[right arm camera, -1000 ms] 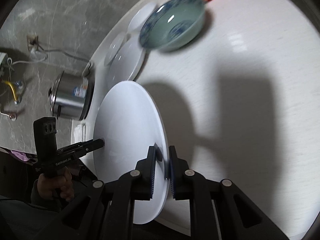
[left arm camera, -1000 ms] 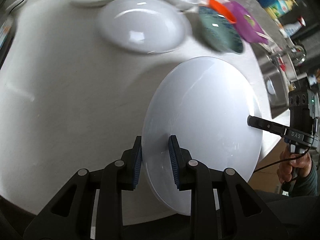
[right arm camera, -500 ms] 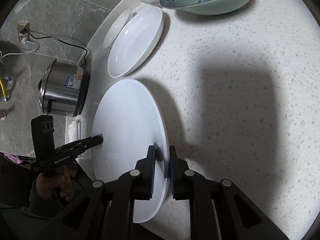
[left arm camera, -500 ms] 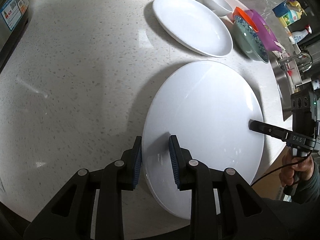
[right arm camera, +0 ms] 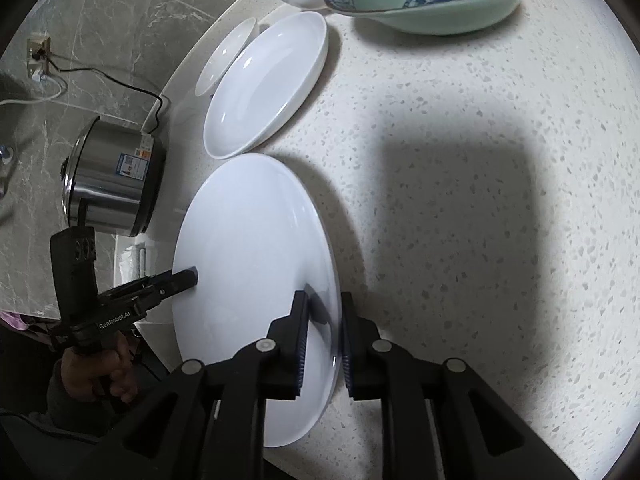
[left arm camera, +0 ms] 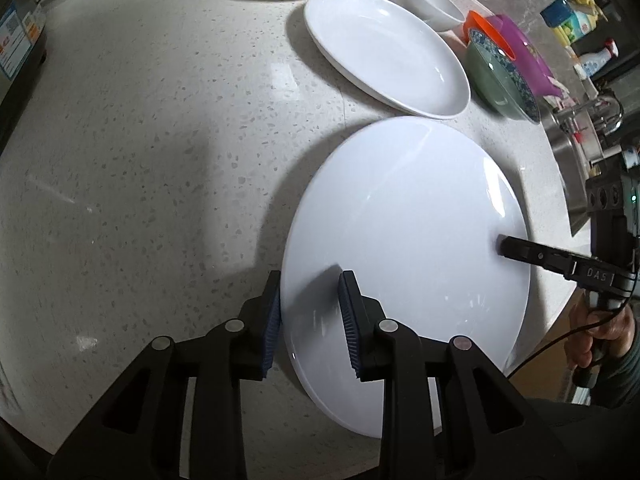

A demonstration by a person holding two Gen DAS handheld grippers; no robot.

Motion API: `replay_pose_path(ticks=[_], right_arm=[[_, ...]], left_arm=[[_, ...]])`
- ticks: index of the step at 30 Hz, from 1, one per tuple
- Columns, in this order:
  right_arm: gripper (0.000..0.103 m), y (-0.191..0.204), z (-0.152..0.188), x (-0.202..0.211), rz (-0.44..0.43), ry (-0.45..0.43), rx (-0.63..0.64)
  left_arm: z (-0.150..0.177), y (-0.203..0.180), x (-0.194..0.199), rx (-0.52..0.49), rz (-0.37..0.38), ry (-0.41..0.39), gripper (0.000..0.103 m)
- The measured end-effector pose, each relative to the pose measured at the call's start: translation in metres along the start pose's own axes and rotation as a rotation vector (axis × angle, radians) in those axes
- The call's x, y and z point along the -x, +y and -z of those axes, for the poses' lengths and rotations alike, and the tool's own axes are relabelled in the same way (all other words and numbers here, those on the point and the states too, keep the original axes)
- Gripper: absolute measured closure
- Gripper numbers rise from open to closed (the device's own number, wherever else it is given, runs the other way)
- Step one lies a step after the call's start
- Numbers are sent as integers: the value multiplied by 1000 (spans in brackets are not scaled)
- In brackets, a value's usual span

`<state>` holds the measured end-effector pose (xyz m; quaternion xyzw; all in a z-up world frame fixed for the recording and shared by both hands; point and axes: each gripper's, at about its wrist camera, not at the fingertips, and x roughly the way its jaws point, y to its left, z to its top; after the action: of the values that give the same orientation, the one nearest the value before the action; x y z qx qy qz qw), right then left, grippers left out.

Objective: Organize plates and bowls
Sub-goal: 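Lift the large white plate with the right gripper toward the other white plate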

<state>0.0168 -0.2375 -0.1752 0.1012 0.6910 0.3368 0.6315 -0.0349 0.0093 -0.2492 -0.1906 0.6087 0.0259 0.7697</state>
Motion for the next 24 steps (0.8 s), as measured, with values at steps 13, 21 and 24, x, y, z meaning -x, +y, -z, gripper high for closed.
replay_pose_path(ticks=[13,21,24], right_arm=[[79,24,6,-1,156,-50,99],[36,32,15,31,247,-205,102],[6,31,15,63,200,-309,68]], left_arm=[[-5,9,10,1,90,-30,38],[-23,16,42,-82,124,-125,0],[-38,14,53,-159,73,-173,0]])
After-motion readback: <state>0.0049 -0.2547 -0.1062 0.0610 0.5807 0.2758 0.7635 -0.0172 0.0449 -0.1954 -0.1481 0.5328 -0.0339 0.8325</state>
